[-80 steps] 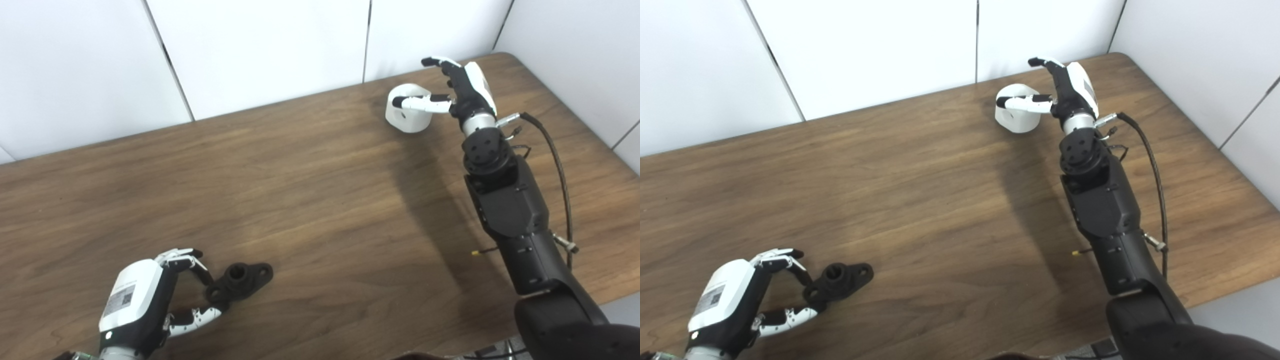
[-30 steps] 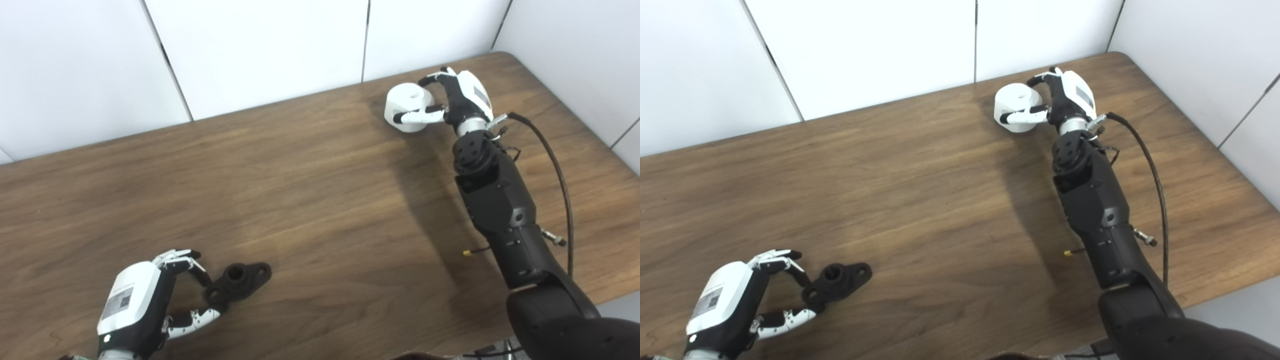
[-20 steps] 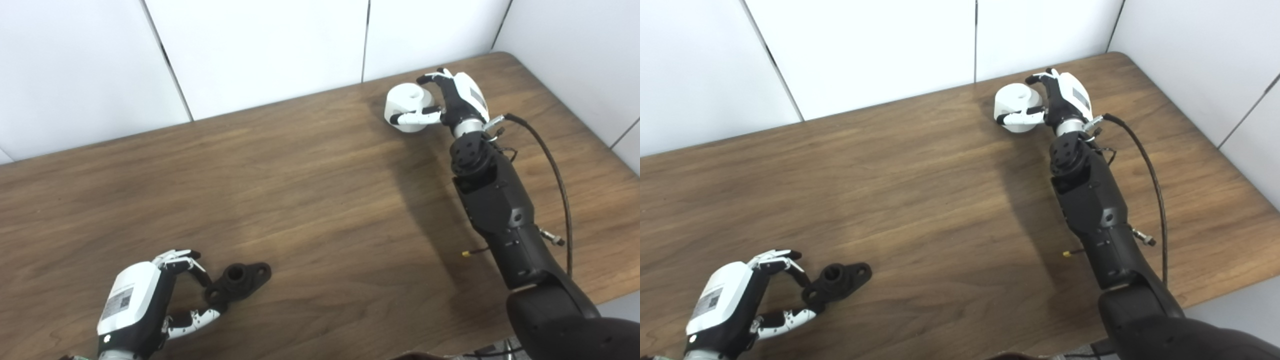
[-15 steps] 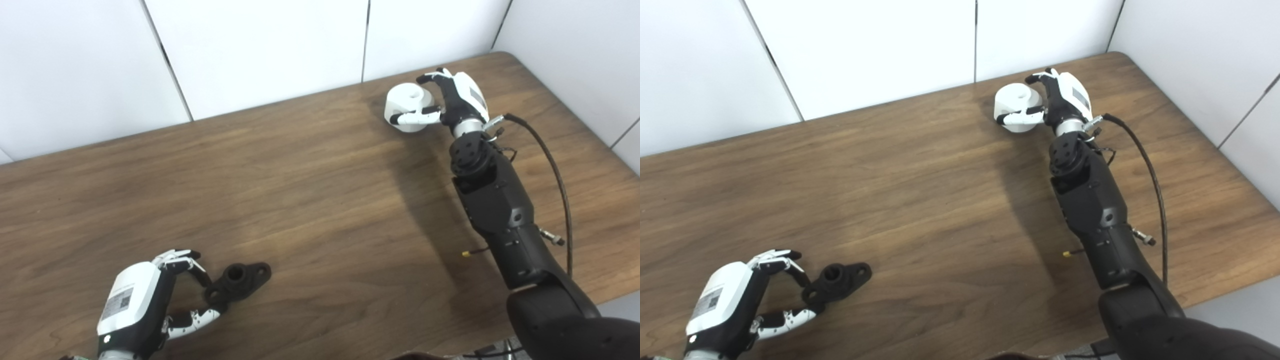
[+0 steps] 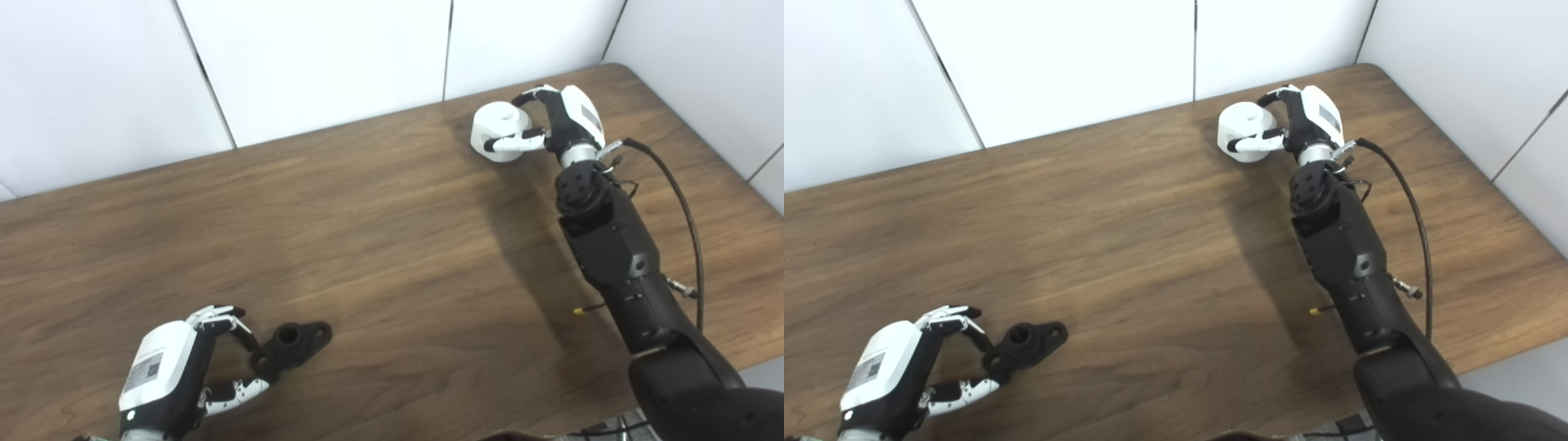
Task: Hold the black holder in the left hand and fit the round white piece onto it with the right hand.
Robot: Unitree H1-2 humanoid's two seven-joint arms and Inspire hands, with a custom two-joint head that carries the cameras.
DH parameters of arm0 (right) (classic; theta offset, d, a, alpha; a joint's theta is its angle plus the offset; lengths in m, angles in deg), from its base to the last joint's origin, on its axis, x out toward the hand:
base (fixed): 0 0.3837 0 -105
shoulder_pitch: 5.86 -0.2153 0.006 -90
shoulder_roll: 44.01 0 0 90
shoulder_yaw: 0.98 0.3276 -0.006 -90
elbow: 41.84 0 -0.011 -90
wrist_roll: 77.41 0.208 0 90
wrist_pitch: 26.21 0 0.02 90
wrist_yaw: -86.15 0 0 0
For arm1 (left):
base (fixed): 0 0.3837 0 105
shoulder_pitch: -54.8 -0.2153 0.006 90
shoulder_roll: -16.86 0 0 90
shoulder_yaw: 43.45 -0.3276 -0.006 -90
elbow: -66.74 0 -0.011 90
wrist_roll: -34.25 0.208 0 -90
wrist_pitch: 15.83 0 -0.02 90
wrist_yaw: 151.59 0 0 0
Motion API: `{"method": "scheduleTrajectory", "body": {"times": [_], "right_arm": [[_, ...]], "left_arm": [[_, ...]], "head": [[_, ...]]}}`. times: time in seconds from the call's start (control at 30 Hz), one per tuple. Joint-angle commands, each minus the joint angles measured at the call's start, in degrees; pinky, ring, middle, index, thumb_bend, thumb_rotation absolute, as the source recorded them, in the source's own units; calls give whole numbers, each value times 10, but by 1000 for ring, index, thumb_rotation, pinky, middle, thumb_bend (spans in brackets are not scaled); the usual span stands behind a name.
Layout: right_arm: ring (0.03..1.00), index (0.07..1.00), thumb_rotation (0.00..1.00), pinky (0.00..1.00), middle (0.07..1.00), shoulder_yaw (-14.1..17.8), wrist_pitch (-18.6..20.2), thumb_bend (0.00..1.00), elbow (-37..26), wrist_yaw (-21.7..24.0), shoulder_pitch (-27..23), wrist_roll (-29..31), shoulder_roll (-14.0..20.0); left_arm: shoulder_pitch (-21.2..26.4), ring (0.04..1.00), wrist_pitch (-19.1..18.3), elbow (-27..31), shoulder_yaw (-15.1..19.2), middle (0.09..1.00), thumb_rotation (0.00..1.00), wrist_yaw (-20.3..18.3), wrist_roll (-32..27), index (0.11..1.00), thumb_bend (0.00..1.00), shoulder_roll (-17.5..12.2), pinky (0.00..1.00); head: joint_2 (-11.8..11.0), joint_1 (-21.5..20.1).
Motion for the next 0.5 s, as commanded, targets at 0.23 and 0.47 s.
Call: {"method": "scheduleTrajectory", "body": {"times": [0.23, 0.47], "right_arm": [[950, 670, 272, 822, 908, -3, -12, 905, -9, -16, -20, 6, 17], [949, 647, 252, 804, 916, -11, -16, 909, -7, -16, -16, 3, 20]], "left_arm": [[-22, 862, -18, -16, 6, 794, 44, -19, 6, 487, 518, -16, 782], [-22, 860, -21, -13, 7, 794, 44, -21, 3, 488, 518, -15, 785]], "head": [[2, 0], [3, 0]]}}
